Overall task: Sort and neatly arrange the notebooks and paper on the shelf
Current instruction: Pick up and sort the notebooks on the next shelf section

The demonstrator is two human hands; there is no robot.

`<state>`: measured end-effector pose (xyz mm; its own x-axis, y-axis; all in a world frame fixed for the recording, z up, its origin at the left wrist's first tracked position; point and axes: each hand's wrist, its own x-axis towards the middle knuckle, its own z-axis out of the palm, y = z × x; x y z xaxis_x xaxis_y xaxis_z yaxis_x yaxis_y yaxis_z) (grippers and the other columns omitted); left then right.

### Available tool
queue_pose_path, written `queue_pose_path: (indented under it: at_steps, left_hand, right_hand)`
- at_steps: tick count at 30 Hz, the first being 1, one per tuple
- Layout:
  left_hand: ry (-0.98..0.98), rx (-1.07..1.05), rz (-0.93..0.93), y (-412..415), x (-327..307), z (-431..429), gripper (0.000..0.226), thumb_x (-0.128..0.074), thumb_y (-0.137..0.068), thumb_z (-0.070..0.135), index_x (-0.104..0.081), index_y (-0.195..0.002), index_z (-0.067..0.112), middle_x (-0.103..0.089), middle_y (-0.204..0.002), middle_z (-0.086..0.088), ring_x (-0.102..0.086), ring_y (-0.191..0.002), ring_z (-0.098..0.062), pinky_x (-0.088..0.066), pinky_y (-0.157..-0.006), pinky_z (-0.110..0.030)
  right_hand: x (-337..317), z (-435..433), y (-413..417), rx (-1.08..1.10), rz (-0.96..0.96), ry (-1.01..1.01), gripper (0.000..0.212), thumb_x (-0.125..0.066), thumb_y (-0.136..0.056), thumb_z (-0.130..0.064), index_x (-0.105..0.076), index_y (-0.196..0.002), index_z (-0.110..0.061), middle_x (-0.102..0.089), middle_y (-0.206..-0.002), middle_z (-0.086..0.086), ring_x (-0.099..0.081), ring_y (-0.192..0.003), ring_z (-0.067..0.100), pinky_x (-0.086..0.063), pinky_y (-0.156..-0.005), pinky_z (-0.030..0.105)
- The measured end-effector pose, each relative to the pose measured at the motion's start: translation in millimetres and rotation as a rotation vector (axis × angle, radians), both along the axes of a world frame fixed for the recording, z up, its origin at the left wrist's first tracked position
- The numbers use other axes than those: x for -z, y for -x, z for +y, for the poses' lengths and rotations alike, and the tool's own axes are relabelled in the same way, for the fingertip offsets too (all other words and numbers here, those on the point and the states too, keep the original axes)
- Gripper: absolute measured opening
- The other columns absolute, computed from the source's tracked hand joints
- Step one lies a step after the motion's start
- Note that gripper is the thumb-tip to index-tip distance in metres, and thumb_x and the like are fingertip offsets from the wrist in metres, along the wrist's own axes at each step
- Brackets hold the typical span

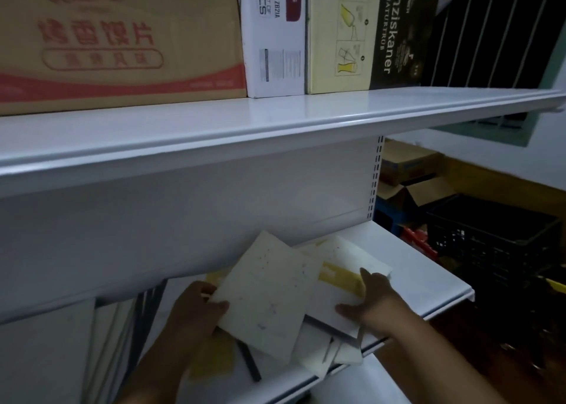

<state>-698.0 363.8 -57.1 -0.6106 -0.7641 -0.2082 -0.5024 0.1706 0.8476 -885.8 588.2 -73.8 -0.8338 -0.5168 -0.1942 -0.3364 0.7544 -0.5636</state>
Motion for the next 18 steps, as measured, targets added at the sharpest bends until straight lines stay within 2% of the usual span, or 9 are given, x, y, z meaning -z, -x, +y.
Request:
queue_pose_path:
  at_steps: [3,5,7,8,10,12,14,16,18]
  left_hand:
    - [-0.358,-0.095,0.233,-40,-16,-5,0.007,-0.054,-0.089,0.001,-0.057,-0.093,0.007,-0.061,-0.106,-0.019,-0.060,-0.088,-0.029,-0.057,-0.065,-0.036]
    - [-0.419,-0.188,0.406,-75,-25,-12,0.014,-0.050,-0.090,-0.002,-0.060,-0.094,0.005,-0.067,-0.092,-0.012,-0.062,-0.082,-0.026,-0.058,-0.056,-0.033]
    - [-0.375,-0.358,0.529,-112,-29,-24,0.013,-0.047,-0.090,-0.005,-0.057,-0.094,0.003,-0.063,-0.088,-0.010,-0.060,-0.078,-0.024,-0.056,-0.057,-0.034]
    - [-0.342,-0.452,0.560,-131,-29,-33,0.012,-0.047,-0.090,-0.006,-0.053,-0.098,0.001,-0.059,-0.090,-0.011,-0.058,-0.078,-0.024,-0.055,-0.058,-0.034]
    - [-0.287,-0.611,0.567,-169,-27,-49,0.020,-0.048,-0.089,-0.006,-0.047,-0.108,0.002,-0.055,-0.094,-0.013,-0.056,-0.080,-0.026,-0.058,-0.056,-0.035]
    - [-0.244,-0.705,0.487,-200,-21,-61,0.022,-0.052,-0.089,-0.005,-0.045,-0.109,0.003,-0.052,-0.105,-0.018,-0.054,-0.087,-0.035,-0.056,-0.066,-0.040]
    - [-0.141,-0.762,0.338,-223,-13,-69,0.024,-0.057,-0.085,-0.006,-0.044,-0.104,0.004,-0.051,-0.110,-0.023,-0.053,-0.091,-0.036,-0.050,-0.074,-0.043]
    - [0.100,-0.718,0.039,-237,-3,-73,0.031,-0.066,-0.078,-0.003,-0.048,-0.103,0.001,-0.057,-0.112,-0.028,-0.058,-0.094,-0.038,-0.049,-0.081,-0.044]
    - [0.300,-0.595,-0.260,-245,6,-76,0.046,-0.075,-0.069,0.003,-0.056,-0.111,0.000,-0.058,-0.120,-0.026,-0.057,-0.109,-0.039,-0.044,-0.093,-0.043]
  right_hand:
    - [-21,-2,13,-0.036,-0.014,-0.233,0.110,-0.070,-0.067,-0.058,-0.010,-0.148,-0.015,-0.018,-0.153,0.011,-0.031,-0.137,0.026,-0.033,-0.108,0.032]
    - [-30,-1,22,0.000,0.039,-0.393,0.093,-0.070,-0.068,-0.056,-0.033,-0.141,-0.011,-0.040,-0.142,0.010,-0.046,-0.125,0.023,-0.042,-0.099,0.031]
    - [-34,2,33,-0.038,0.002,-0.347,0.046,-0.063,-0.074,-0.042,-0.065,-0.103,-0.006,-0.067,-0.089,0.010,-0.062,-0.079,0.020,-0.048,-0.064,0.028]
    - [-37,4,34,-0.059,-0.095,-0.242,0.030,-0.060,-0.078,-0.031,-0.065,-0.085,-0.002,-0.061,-0.062,0.008,-0.054,-0.055,0.020,-0.038,-0.051,0.027]
    - [-41,10,23,-0.044,-0.278,-0.021,0.014,-0.056,-0.087,-0.009,-0.061,-0.084,0.004,-0.050,-0.044,0.013,-0.035,-0.038,0.017,-0.025,-0.046,0.026]
    - [-46,2,-6,-0.010,-0.430,0.194,0.009,-0.052,-0.089,-0.001,-0.061,-0.092,-0.001,-0.047,-0.041,0.015,-0.031,-0.036,0.016,-0.023,-0.045,0.023]
    - [-50,-26,-43,0.021,-0.435,0.333,0.009,-0.053,-0.088,0.000,-0.061,-0.091,-0.001,-0.046,-0.040,0.013,-0.033,-0.034,0.018,-0.024,-0.037,0.018]
    - [-53,-59,-81,0.017,-0.392,0.349,0.008,-0.055,-0.088,0.000,-0.063,-0.085,-0.002,-0.050,-0.042,0.011,-0.040,-0.029,0.016,-0.027,-0.032,0.014]
    - [-43,-92,-113,-0.016,-0.355,0.357,0.009,-0.056,-0.088,-0.004,-0.063,-0.083,-0.005,-0.058,-0.047,0.008,-0.053,-0.031,0.011,-0.034,-0.037,0.016]
